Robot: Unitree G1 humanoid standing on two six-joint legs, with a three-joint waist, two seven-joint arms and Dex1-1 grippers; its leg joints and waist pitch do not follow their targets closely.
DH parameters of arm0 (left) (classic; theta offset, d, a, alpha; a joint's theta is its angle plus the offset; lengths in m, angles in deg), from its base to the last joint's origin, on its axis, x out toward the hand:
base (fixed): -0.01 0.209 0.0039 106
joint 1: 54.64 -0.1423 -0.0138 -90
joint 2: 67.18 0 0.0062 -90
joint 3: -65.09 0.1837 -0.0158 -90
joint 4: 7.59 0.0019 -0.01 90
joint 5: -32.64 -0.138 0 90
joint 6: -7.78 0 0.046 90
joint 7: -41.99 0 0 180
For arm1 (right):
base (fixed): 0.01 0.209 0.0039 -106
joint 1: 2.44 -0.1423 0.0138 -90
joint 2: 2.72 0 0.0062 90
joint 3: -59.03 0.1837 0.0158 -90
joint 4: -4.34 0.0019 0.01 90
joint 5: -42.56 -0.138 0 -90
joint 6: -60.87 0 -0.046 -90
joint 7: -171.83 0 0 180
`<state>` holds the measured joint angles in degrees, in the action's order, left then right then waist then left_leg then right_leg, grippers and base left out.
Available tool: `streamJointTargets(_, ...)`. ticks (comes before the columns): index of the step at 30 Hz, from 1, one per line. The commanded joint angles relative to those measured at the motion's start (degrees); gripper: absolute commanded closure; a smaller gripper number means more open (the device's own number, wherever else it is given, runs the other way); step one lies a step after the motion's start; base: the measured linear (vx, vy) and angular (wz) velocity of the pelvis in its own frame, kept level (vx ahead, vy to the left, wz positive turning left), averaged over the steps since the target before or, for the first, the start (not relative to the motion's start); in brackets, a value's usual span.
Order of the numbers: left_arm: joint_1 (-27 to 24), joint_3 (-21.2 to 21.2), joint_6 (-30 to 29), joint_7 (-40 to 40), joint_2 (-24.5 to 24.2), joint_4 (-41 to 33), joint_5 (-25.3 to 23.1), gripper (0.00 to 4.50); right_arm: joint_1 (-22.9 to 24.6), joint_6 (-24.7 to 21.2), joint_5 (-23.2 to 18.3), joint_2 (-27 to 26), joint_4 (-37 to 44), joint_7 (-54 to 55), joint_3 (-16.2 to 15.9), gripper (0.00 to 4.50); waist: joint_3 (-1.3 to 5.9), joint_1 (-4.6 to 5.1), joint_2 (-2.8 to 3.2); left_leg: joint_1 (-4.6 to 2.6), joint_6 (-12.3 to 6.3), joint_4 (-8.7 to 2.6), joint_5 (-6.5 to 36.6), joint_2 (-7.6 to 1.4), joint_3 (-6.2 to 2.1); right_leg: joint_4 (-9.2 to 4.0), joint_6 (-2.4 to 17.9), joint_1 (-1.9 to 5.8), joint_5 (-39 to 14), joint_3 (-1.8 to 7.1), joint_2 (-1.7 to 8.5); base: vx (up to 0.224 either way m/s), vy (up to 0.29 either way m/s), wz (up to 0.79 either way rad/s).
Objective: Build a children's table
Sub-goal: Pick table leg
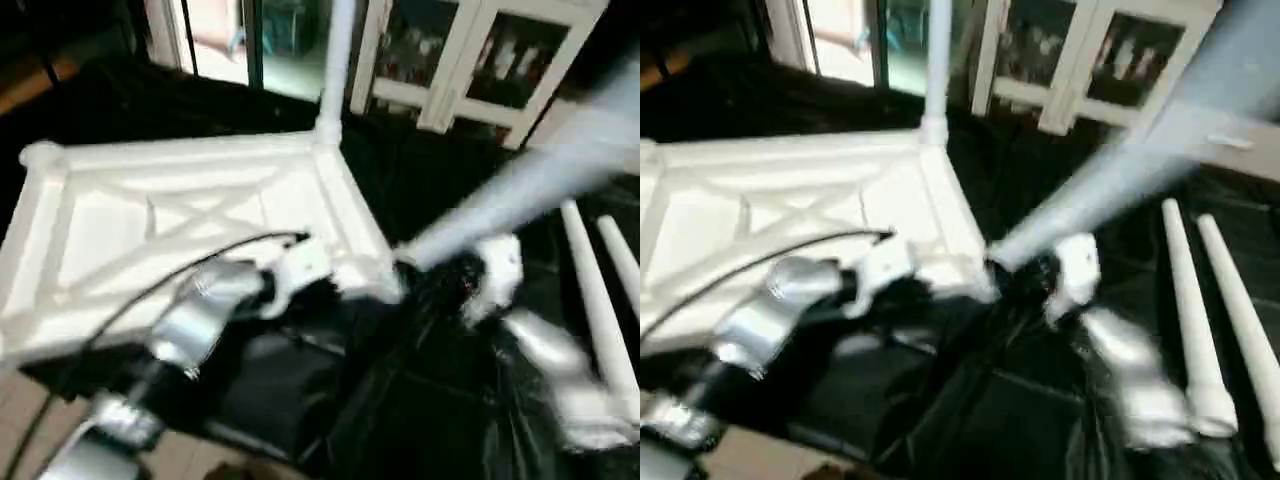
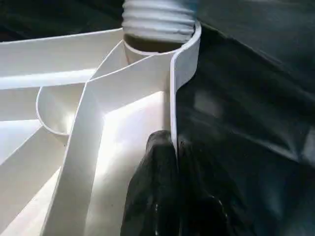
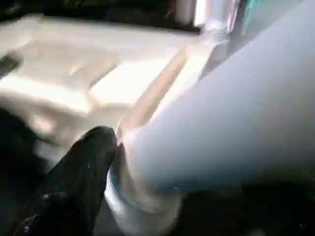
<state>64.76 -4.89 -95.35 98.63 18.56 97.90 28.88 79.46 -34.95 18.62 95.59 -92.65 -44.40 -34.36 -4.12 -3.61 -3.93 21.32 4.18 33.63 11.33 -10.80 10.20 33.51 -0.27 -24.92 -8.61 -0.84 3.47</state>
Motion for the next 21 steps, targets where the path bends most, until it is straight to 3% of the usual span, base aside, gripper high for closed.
streamJointTargets(1, -0.41, -1.37, 2.31, 1.58, 0.95, -2.35, 3.94, 4.5, 0.37, -1.71, -1.15, 1.4, 2.02, -4.71, -0.88, 0.64, 3.14, -0.16, -0.31, -0.38, -4.49, -4.18, 11.91, -2.06, -0.16, -3.45, 10.72, 3.19, -14.68, 1.58, 3.51, 0.0, 0.0, 0.0)
streamJointTargets(9, -1.62, -1.12, 2.34, 3.23, -0.14, -3.8, 4.96, 4.5, -0.74, -6.57, -2.59, 5.02, 2.86, -10.59, -1.49, 0.64, 3.25, -0.14, -0.79, -0.36, -5.23, -3.89, 8.71, -2.05, -0.15, -3.08, 11.5, 3.17, -13.08, 1.47, 3.54, 0.0, 0.0, 0.0)
streamJointTargets(21, -4.46, -0.79, 3.91, 1.98, -0.17, -4.54, 3.19, 4.5, 1.47, -7.36, -1.21, 0.35, 5.19, -7.65, -2.48, 0.64, 3.55, -0.27, -0.83, -0.36, -5.36, -3.75, 7.18, -2.12, -0.09, -2.86, 11.34, 3.23, -12.32, 1.46, 3.64, 0.0, 0.0, 0.0)
